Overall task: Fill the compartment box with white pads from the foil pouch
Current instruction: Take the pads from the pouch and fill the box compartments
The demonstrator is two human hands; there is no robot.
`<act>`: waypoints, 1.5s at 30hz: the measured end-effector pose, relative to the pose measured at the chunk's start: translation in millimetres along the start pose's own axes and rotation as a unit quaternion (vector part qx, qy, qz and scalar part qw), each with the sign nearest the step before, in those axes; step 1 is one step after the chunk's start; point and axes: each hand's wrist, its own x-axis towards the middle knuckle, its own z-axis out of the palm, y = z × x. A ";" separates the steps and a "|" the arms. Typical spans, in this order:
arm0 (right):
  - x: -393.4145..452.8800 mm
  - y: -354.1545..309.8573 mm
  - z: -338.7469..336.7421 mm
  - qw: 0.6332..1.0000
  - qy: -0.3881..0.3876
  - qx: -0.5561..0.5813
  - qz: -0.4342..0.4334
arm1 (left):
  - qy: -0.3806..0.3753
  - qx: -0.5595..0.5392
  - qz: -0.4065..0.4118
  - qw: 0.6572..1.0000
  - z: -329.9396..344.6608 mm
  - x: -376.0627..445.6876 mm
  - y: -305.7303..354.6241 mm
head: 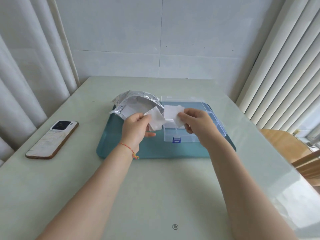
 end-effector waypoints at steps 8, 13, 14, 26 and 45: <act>-15.0 -10.8 -3.4 0.942 -0.129 -0.297 -0.085 | -0.184 0.139 -0.010 0.973 -14.9 -15.3 10.5; -20.5 -13.6 5.0 0.919 -0.130 -0.364 -0.081 | -0.219 0.158 -0.019 0.963 -14.9 -19.1 14.6; -20.8 -13.6 6.2 0.919 -0.128 -0.365 -0.081 | -0.221 0.160 -0.021 0.962 -13.8 -20.1 14.9; -22.8 -14.3 12.9 0.928 -0.119 -0.342 -0.094 | -0.195 0.176 -0.002 0.965 -9.6 -19.4 9.2; -19.3 -9.9 17.3 0.923 -0.104 -0.361 -0.088 | -0.233 0.169 -0.005 0.958 -9.8 -24.7 14.4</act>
